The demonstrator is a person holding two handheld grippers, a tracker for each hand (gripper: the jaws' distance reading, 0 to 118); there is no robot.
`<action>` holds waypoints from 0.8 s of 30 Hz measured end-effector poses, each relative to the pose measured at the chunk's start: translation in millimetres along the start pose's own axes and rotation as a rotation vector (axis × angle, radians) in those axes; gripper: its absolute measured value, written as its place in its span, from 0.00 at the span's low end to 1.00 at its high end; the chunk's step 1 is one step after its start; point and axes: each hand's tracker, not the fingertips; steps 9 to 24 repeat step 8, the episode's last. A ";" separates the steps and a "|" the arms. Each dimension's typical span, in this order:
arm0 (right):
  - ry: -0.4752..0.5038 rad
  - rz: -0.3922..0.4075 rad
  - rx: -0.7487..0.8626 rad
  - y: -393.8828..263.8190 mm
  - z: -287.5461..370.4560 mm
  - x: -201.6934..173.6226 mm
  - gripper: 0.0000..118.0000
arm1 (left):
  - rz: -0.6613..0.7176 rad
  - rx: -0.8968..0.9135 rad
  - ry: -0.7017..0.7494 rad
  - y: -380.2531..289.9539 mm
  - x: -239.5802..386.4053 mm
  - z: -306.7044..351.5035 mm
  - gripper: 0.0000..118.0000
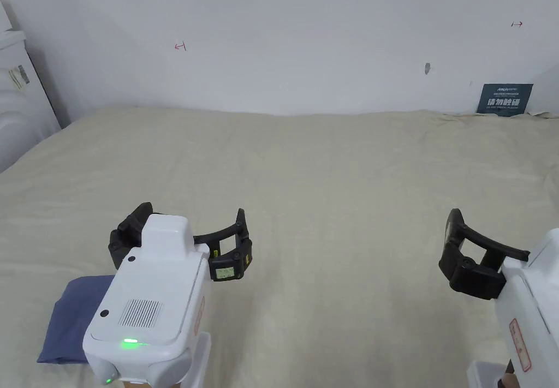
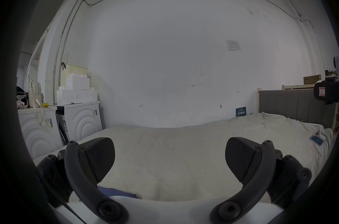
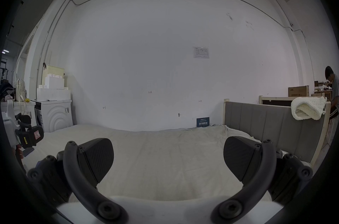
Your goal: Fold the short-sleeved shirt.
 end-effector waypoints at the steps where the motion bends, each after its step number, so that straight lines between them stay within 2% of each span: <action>1: 0.001 0.001 -0.002 0.3 0.1 -0.5 0.99 | -0.002 0.000 0.000 0.1 -0.2 0.0 1.00; 24: 0.007 0.000 -0.002 1.7 0.0 -3.6 0.99 | -0.001 0.003 0.004 0.8 -1.5 -0.3 1.00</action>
